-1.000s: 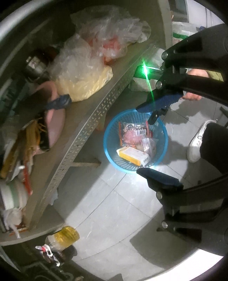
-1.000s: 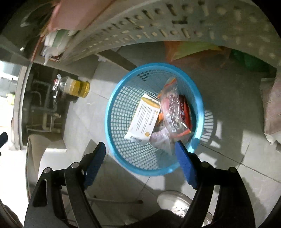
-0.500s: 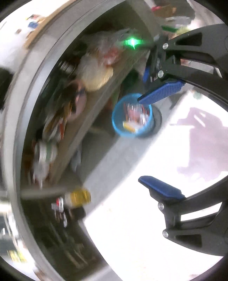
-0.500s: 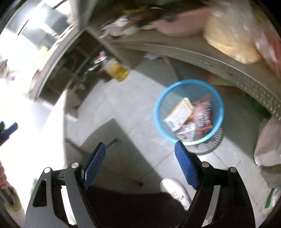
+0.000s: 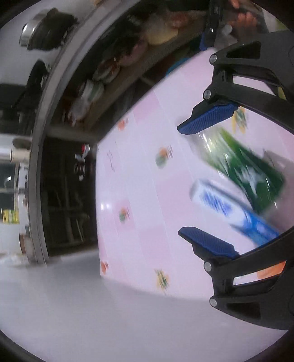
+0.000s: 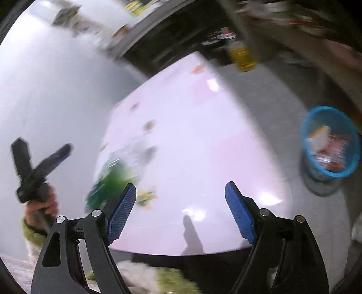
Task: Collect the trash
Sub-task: 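Move both tools back over the table toward the toothpaste box and bottle, then grasp the blue toothpaste box with the left gripper while the right gripper grasps the green bottle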
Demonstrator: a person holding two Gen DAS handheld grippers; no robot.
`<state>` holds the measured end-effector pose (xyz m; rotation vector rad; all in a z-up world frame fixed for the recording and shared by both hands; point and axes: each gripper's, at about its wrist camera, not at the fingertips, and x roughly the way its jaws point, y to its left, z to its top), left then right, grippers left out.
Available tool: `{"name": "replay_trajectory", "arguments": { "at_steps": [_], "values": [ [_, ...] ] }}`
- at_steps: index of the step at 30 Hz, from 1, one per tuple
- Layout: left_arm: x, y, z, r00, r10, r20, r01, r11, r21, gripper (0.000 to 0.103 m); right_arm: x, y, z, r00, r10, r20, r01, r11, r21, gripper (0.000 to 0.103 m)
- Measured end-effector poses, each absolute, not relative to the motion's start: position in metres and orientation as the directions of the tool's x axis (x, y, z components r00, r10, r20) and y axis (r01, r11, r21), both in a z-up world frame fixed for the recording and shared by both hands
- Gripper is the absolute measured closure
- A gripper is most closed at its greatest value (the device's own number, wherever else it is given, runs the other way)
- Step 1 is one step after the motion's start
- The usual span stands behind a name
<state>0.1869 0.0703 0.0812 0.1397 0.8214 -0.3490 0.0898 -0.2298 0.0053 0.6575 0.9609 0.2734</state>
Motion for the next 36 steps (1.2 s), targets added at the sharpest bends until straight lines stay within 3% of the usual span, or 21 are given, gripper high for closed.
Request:
{"name": "replay_trajectory", "arguments": {
  "at_steps": [6,14,23,28,33,36],
  "values": [
    [0.188,0.1,0.047,0.609,-0.212,-0.764,0.343,0.939,0.013,0.023,0.132,-0.166,-0.008,0.401,0.648,-0.648,0.049,0.691,0.721,0.022],
    [0.203,0.116,-0.004,0.5,-0.262,-0.826,0.303,0.946,-0.117,0.024,0.175,-0.135,-0.02,0.367,0.7,-0.613,0.14,0.61,0.78,0.019],
    [0.191,0.115,-0.021,0.447,-0.313,-0.838,0.3,0.935,-0.189,0.024,0.204,-0.124,-0.027,0.366,0.649,-0.667,0.198,0.646,0.737,0.019],
    [0.184,0.107,-0.024,0.383,-0.412,-0.827,0.307,0.901,-0.306,0.024,0.211,-0.118,-0.026,0.363,0.596,-0.716,0.182,0.708,0.682,0.02],
    [0.179,0.092,-0.029,0.323,-0.489,-0.811,0.317,0.863,-0.394,0.024,0.214,-0.121,-0.027,0.358,0.556,-0.75,0.134,0.764,0.631,0.031],
    [0.177,0.085,-0.032,0.318,-0.492,-0.81,0.322,0.86,-0.396,0.024,0.212,-0.127,-0.021,0.371,0.515,-0.773,0.094,0.807,0.583,0.031]
  ]
}}
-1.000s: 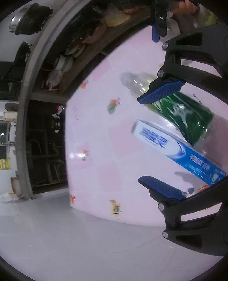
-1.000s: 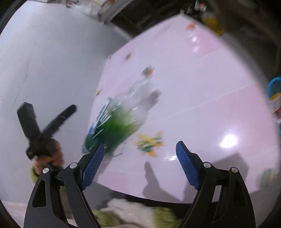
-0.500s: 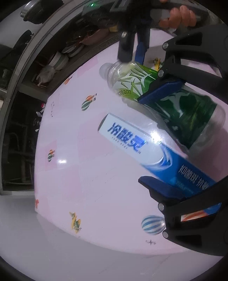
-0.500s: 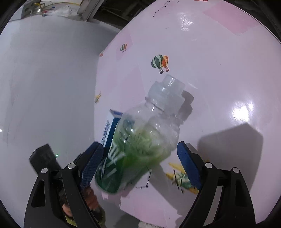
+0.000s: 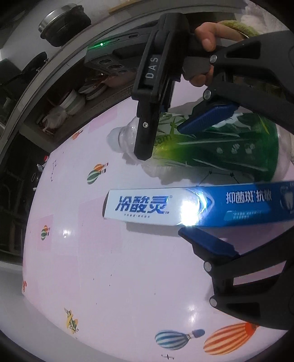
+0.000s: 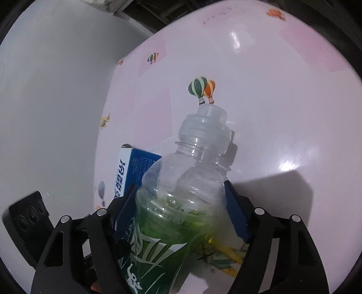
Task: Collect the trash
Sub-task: 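Grasp the blue toothpaste box with the left gripper while the right gripper grasps the green bottle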
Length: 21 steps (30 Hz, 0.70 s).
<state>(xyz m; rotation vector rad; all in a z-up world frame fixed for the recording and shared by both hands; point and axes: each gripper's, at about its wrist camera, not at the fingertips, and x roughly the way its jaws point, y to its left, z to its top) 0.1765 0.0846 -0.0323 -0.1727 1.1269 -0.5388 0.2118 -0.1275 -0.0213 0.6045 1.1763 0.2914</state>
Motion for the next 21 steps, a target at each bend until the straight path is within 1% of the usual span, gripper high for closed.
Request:
{"name": "replay_trajectory", "arguments": {
  "at_steps": [7,11,14,15,17,18,20,21],
  "values": [
    [0.184,0.077,-0.04,0.312,-0.436,-0.844,0.291,0.889,-0.352,0.024,0.206,-0.158,-0.018,0.376,0.476,-0.795,0.035,0.85,0.525,0.031],
    [0.19,0.074,-0.045,0.314,-0.393,-0.864,0.27,0.91,-0.316,0.025,0.198,-0.179,-0.017,0.4,0.446,-0.801,0.042,0.864,0.502,0.031],
    [0.195,0.071,-0.049,0.328,-0.346,-0.879,0.24,0.93,-0.277,0.035,0.191,-0.194,-0.017,0.416,0.437,-0.798,0.053,0.864,0.501,0.031],
    [0.196,0.071,-0.05,0.328,-0.338,-0.882,0.233,0.934,-0.271,0.041,0.189,-0.2,-0.018,0.421,0.434,-0.796,0.057,0.864,0.501,0.031],
    [0.197,0.07,-0.053,0.333,-0.323,-0.886,0.216,0.941,-0.262,0.048,0.187,-0.205,-0.019,0.427,0.435,-0.793,0.062,0.861,0.506,0.031],
    [0.198,0.067,-0.053,0.339,-0.317,-0.886,0.215,0.943,-0.255,0.055,0.187,-0.205,-0.019,0.43,0.43,-0.794,0.063,0.863,0.502,0.031],
    [0.2,0.065,-0.053,0.333,-0.331,-0.883,0.202,0.94,-0.276,0.064,0.183,-0.209,-0.018,0.435,0.416,-0.799,0.059,0.872,0.486,0.031],
    [0.202,0.064,-0.054,0.328,-0.343,-0.88,0.189,0.937,-0.295,0.066,0.181,-0.214,-0.016,0.438,0.403,-0.804,0.056,0.88,0.472,0.031]
  ]
}}
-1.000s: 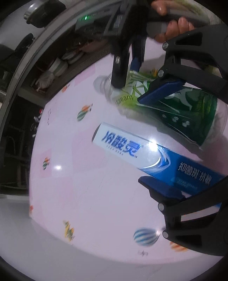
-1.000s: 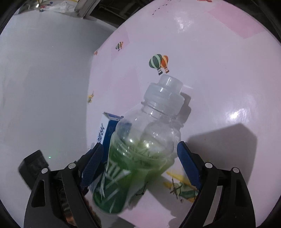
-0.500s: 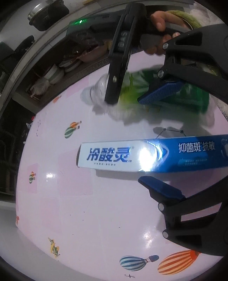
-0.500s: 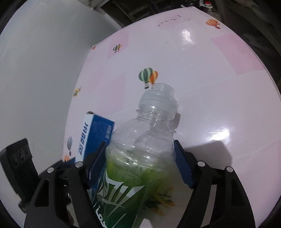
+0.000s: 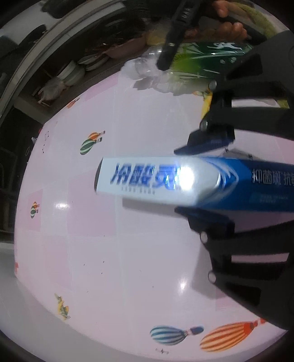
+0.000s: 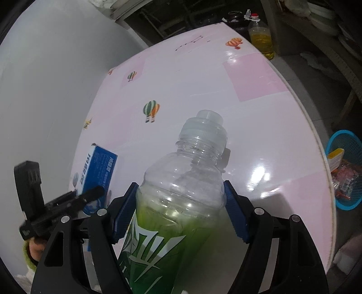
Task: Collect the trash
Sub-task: 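Grasp the blue toothpaste box with the left gripper while the right gripper grasps the green bottle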
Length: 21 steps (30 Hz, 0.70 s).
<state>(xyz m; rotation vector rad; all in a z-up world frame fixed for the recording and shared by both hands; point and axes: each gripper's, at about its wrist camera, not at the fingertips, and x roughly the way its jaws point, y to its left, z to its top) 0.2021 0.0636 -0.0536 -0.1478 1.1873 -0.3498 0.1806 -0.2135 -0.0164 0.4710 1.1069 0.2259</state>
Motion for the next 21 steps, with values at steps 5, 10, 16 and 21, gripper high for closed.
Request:
{"name": "replay_trajectory", "arguments": {
  "at_steps": [5,10,16,21],
  "values": [
    [0.208,0.061,-0.057,0.31,-0.41,-0.858,0.139,0.912,-0.385,0.067,0.184,-0.212,-0.016,0.444,0.358,-0.821,0.048,0.906,0.42,0.031],
    [0.209,0.045,-0.061,0.297,-0.469,-0.832,0.107,0.882,-0.459,0.067,0.18,-0.219,-0.015,0.453,0.333,-0.827,0.055,0.915,0.399,0.031],
    [0.209,0.025,-0.06,0.287,-0.464,-0.838,0.123,0.885,-0.449,0.063,0.178,-0.22,-0.016,0.459,0.334,-0.824,0.047,0.916,0.398,0.031],
    [0.204,0.015,-0.052,0.295,-0.413,-0.862,0.185,0.909,-0.373,0.04,0.179,-0.219,-0.016,0.46,0.337,-0.822,0.035,0.918,0.396,0.031]
  ]
}}
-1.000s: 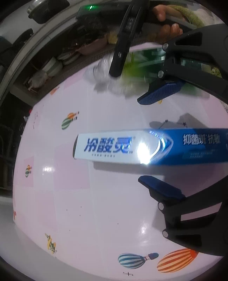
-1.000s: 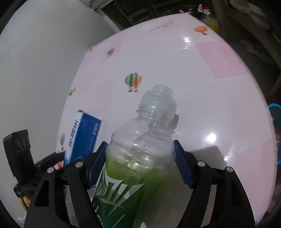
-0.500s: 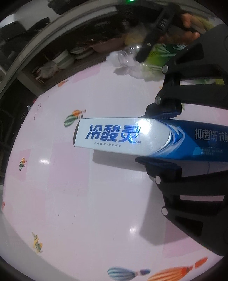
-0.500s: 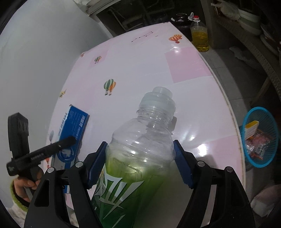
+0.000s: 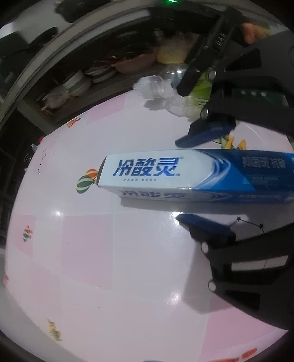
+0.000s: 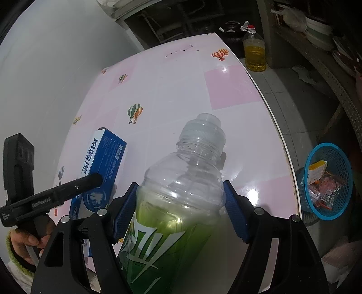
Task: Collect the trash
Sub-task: 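Grasp the blue toothpaste box with the left gripper while the right gripper grasps the green bottle, then lift the toothpaste box and bottle up off the table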
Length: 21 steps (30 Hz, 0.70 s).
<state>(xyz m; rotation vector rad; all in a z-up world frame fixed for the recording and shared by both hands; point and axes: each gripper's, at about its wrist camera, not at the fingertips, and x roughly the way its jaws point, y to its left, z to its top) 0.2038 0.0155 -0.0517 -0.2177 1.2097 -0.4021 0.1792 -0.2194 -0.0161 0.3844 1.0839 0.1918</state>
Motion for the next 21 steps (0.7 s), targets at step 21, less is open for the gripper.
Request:
{"name": "replay_trajectory", "arguments": {
  "at_steps": [21],
  "values": [
    [0.2,-0.022,-0.057,0.387,-0.154,-0.909,0.355,0.935,-0.007,0.054,0.185,-0.22,-0.027,0.434,0.379,-0.817,0.022,0.903,0.43,0.031]
  ]
}}
